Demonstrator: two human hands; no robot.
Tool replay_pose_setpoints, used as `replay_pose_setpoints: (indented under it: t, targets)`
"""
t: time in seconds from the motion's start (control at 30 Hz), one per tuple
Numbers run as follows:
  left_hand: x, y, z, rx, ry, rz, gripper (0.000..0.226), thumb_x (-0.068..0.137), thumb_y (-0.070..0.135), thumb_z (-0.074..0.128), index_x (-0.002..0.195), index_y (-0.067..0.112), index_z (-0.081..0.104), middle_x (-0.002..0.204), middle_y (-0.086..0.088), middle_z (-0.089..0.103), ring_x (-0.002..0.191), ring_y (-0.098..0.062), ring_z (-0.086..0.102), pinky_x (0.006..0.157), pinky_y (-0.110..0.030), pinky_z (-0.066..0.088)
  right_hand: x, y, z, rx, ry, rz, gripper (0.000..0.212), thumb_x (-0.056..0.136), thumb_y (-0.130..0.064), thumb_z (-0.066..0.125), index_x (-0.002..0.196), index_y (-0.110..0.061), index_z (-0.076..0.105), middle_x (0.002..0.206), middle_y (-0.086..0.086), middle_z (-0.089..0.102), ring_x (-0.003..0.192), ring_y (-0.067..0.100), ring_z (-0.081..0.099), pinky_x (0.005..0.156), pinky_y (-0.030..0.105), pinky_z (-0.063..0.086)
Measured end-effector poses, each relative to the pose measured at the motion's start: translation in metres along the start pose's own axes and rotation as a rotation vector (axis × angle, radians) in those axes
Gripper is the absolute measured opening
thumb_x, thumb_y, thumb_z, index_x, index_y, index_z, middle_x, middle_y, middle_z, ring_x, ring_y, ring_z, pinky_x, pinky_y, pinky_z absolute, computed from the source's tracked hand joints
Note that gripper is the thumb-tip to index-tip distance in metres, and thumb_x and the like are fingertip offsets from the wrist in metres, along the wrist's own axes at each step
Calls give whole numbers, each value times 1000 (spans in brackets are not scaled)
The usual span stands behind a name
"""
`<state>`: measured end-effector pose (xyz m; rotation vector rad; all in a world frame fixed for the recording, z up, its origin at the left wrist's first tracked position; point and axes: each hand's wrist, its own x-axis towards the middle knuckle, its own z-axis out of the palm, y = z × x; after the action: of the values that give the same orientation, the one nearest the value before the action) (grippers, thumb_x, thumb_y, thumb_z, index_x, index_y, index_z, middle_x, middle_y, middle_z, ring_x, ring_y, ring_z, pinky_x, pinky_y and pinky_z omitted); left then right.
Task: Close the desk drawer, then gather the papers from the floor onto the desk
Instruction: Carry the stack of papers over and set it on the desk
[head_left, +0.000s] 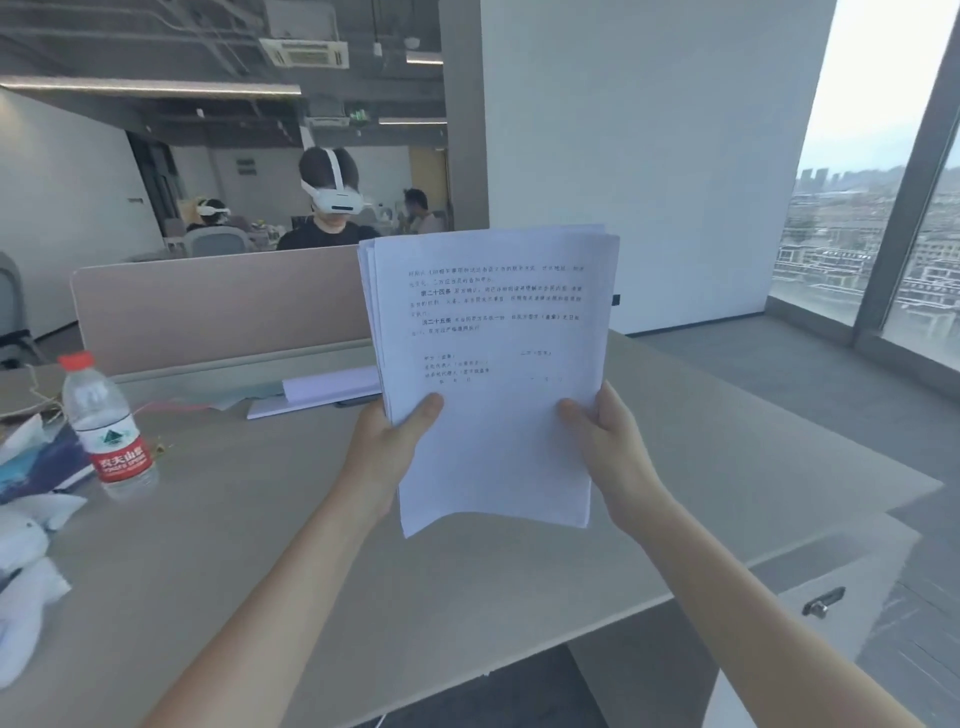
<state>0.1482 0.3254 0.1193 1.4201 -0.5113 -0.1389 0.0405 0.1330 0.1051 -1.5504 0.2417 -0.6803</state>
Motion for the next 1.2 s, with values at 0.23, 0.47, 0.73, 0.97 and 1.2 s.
replay_pose_setpoints:
  t: [0.23,0.47,0.73,0.97,1.2]
  targets:
    - [17,-6,-1,-31,30,-2,21,94,20,62,114,21,70,112,2,76,103,-19,72,91,-42,54,25,7,5,8,-52,-11,30,102,-12,46,123,-26,61,119,-9,73,110,15,70,94,39,55]
    - [37,-15,-27,-77,60,9,19,93,18,63,110,21,71,108,4,77,100,-17,73,84,-36,56,49,16,33,-4,-97,-51,25,102,-13,48,121,-26,60,118,-8,72,111,15,69,98,45,54]
    - [39,-82,-54,41,61,-185,12,85,28,73,90,38,77,100,10,78,98,-14,74,93,-41,55,48,82,58,-3,-180,25,33,103,-19,54,134,-30,56,127,-14,69,122,10,63,102,40,51]
    - [58,-108,-58,41,142,-220,13,86,28,72,97,36,74,102,16,77,103,-13,71,96,-40,53,75,113,69,-6,-174,58,30,104,-21,53,132,-31,58,126,-14,70,122,9,63,107,44,48]
    - [74,-113,-63,80,157,-225,20,81,33,76,101,29,74,105,9,77,101,-13,72,96,-43,53,91,139,62,-50,-193,54,33,103,-21,54,134,-34,56,130,-19,67,124,5,61,107,43,47]
